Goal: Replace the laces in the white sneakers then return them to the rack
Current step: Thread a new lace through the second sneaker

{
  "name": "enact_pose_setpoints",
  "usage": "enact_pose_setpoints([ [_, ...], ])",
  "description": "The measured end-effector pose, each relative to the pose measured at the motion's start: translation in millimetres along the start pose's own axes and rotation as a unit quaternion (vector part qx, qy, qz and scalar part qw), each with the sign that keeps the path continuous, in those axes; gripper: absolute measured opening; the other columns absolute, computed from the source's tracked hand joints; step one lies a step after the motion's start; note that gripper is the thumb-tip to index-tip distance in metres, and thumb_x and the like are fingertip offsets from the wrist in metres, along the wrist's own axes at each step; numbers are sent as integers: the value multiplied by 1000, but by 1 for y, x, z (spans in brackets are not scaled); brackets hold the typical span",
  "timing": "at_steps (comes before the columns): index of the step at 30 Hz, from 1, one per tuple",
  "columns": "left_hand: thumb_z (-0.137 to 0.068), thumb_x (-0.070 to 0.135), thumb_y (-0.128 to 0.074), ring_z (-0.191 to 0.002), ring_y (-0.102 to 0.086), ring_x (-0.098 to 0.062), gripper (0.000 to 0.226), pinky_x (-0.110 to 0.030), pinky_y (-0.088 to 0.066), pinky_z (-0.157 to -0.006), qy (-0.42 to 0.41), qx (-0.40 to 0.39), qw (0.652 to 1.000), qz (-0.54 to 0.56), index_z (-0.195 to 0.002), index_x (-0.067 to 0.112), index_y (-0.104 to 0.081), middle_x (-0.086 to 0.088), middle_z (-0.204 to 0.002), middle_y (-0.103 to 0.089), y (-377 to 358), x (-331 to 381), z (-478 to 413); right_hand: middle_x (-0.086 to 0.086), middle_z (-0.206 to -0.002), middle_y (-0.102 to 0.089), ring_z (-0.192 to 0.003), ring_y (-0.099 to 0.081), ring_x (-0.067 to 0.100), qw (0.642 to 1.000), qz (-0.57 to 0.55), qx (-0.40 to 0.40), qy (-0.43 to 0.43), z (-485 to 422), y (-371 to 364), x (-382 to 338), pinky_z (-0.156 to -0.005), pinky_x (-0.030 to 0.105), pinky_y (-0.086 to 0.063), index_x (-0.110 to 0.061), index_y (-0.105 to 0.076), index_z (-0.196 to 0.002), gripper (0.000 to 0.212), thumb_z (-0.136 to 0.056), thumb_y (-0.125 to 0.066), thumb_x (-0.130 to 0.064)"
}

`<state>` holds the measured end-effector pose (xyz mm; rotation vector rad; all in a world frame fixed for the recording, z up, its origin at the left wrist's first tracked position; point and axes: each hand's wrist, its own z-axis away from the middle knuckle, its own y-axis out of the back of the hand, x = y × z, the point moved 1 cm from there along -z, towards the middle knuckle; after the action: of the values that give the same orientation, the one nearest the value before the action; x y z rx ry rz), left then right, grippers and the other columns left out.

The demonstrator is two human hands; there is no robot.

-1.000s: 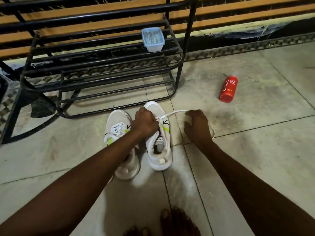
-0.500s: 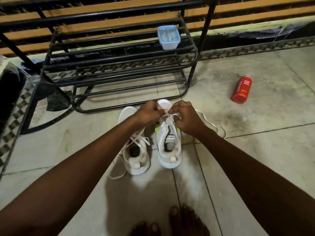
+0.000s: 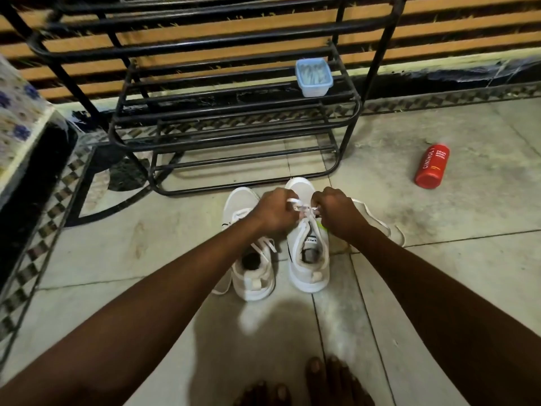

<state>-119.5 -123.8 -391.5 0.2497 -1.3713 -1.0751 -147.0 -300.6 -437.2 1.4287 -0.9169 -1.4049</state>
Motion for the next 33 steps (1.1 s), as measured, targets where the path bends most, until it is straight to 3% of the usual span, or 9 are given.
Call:
enact_pose_setpoints([
  [2,-91,29,-69,-100,-66,-31,18,-38,-54,-85,12,-29,997,-69,-97,13,-71,-10,-101,-71,-12,-4,-4,17,-100,-56,-94,-57,37,1000,-11,0,11,0,-1,1,-80,42,-47,-7,-64,-103,27,-78,-60,4],
  [6,-91,25,-65,-123,-58,-32,33,-44,-51,-101,32,-40,989,-142,-122,14,-67,-13,-130,-63,-27,-9,-13,16,-105,-49,-92,-57,35,1000,-26,1,7,-3,1,7,-78,39,-47,-8,-68,-112,42,-76,-56,10],
  [15,-85,35,-78,-128,-57,-27,55,-36,-48,-106,49,-36,995,-80,-135,19,-61,-9,-140,-59,-16,-18,-17,11,-103,-46,-93,-55,31,998,-47,28,-14,5,2,9,-81,44,-51,-19,-72,-123,51,-80,-60,7],
  [18,-83,27,-83,-111,-65,-25,41,-38,-54,-97,44,-23,998,-30,-119,17,-66,-9,-125,-66,-3,-15,-12,10,-111,-54,-108,-54,34,997,-26,65,-32,8,9,4,-83,45,-52,-24,-68,-128,54,-81,-60,0],
  [21,-80,18,-86,-86,-72,-18,22,-32,-57,-80,6,27,998,48,-98,12,-74,-8,-93,-77,19,-6,-2,6,-113,-68,-110,-63,29,972,-209,102,8,10,20,-10,-92,45,-53,-16,-72,-118,49,-72,-58,-7],
  [25,-86,10,-82,-53,-58,-8,20,-18,-43,-50,-31,42,976,213,-102,3,-73,-11,-78,-72,46,11,19,-8,-84,-74,-79,-69,10,921,-382,58,47,12,25,-40,-78,29,-53,-23,-74,-91,21,-81,-74,-4],
  [28,-91,8,-76,-48,-47,-8,10,-18,-36,-45,-48,70,968,238,-99,2,-75,-7,-73,-70,66,4,34,14,-67,-68,-61,-62,22,879,-465,108,-7,8,31,-46,-65,38,-50,-12,-71,-79,11,-89,-70,-7],
  [31,-94,7,-72,-48,-47,-4,12,-16,-36,-46,-39,114,962,244,-96,-4,-76,-11,-77,-72,81,-22,48,11,-67,-66,-60,-59,14,831,-520,182,-83,7,42,-35,-60,26,-47,-1,-68,-83,9,-91,-66,-3],
  [33,-94,4,-70,-45,-49,3,15,-12,-38,-47,-11,145,956,255,-99,-10,-74,-15,-77,-69,88,-42,55,4,-68,-67,-63,-59,12,829,-505,202,-131,9,49,-27,-63,26,-46,-3,-73,-83,9,-90,-69,-8],
])
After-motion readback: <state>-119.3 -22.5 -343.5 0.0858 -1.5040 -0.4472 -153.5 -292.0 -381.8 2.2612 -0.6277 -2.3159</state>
